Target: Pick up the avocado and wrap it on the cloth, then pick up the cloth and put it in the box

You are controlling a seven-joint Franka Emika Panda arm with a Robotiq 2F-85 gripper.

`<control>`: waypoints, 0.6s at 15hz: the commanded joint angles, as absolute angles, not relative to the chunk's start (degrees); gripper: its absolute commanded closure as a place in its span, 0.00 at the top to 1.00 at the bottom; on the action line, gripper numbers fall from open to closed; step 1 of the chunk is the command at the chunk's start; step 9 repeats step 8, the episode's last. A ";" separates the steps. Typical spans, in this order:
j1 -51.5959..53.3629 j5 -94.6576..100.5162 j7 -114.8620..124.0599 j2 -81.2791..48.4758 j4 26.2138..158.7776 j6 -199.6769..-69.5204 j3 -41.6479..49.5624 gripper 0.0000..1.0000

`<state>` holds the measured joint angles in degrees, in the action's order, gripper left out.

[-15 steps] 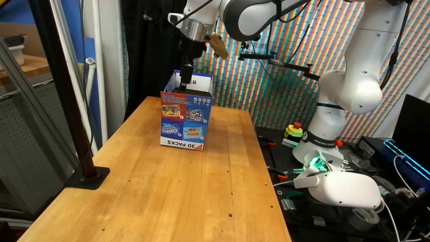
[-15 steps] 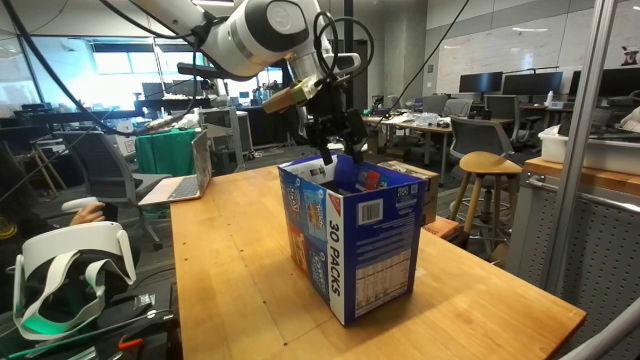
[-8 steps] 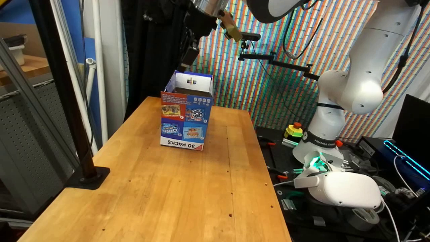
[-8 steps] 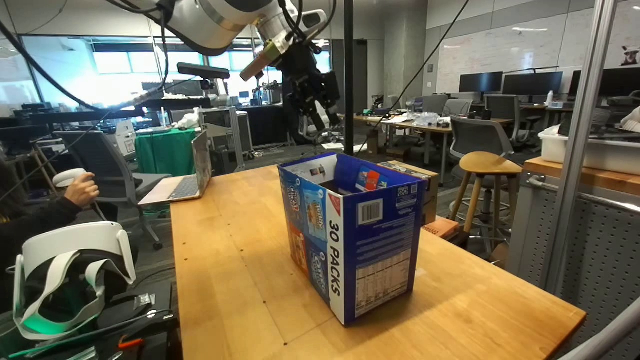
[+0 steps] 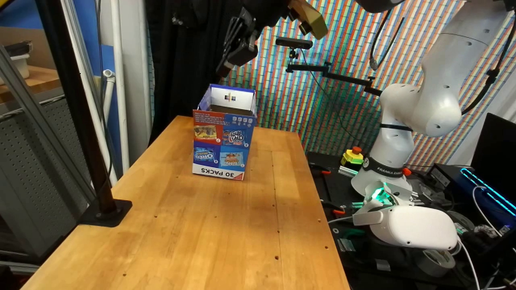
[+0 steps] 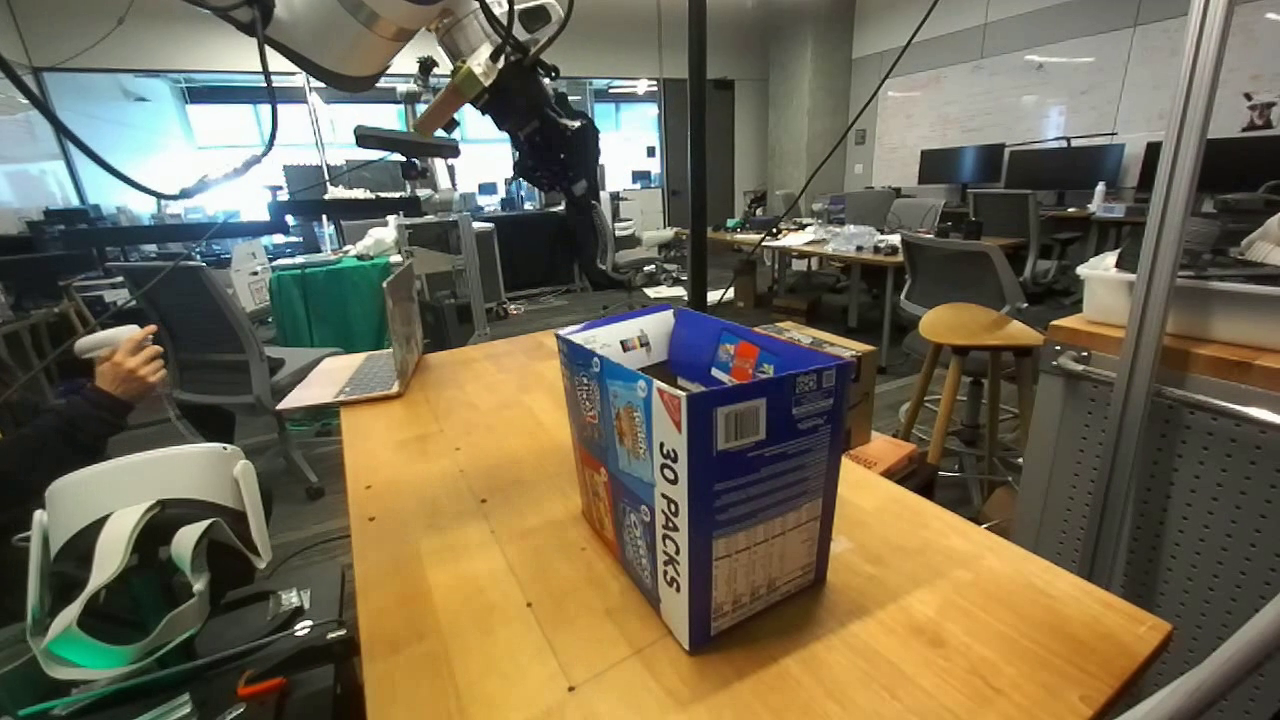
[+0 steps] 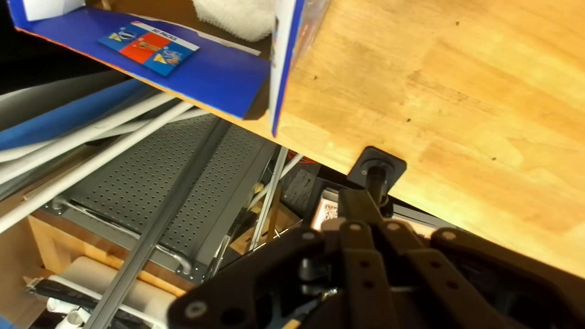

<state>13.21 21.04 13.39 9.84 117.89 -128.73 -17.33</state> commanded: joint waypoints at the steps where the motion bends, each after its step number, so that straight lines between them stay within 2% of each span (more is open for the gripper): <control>1: 13.31 20.95 14.37 9.92 117.79 -128.56 -18.11 0.07; 3: 13.50 20.95 15.21 10.03 117.87 -128.56 -18.53 0.23; 4: 13.48 20.95 15.26 10.03 117.89 -128.56 -18.51 0.26; 9: 13.44 20.94 15.31 10.03 117.92 -128.56 -18.43 0.26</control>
